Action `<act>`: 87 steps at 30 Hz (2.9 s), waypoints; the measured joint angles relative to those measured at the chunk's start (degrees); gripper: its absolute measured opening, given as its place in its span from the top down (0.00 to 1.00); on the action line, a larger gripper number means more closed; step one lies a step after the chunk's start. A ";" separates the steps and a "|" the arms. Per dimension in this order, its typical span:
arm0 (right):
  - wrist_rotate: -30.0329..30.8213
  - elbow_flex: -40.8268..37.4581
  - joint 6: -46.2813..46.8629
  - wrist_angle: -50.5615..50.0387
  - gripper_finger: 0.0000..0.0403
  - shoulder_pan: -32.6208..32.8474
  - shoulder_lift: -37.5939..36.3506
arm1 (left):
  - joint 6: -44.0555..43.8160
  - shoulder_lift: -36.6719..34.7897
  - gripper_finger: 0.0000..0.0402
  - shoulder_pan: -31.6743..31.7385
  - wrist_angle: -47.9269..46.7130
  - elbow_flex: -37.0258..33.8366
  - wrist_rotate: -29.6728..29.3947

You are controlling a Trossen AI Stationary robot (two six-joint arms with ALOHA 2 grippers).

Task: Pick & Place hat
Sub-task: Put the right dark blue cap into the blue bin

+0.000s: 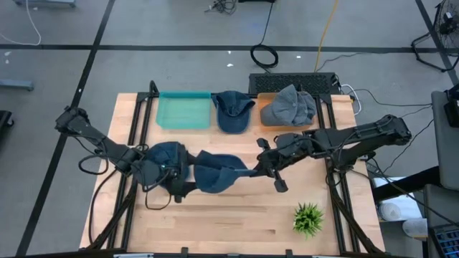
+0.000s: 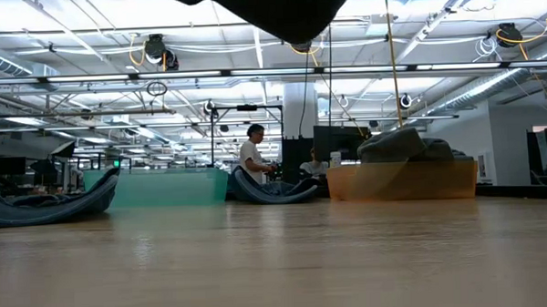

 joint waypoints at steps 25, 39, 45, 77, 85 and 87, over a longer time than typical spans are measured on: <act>-1.06 0.00 -0.69 3.04 1.00 0.54 -0.04 | -7.78 0.00 0.71 -0.38 -3.77 -0.02 0.42; 15.61 0.09 -1.49 2.64 0.85 -0.33 -0.04 | -14.11 -3.57 0.99 -0.57 -7.22 2.73 0.22; 26.94 0.09 -0.44 -0.69 0.58 -0.76 -0.61 | -19.45 -5.38 0.99 -1.68 -23.70 11.65 0.95; 1.67 0.04 -2.85 35.39 0.21 -1.75 14.26 | -28.28 -1.03 1.00 3.05 -36.07 20.22 6.54; 1.56 0.04 -2.73 35.03 0.56 -0.90 14.25 | -29.23 -1.16 0.99 4.51 -36.39 20.22 4.76; 1.52 0.04 -2.84 35.14 0.70 -0.90 14.25 | -29.08 -1.18 0.99 4.89 -36.41 20.22 5.02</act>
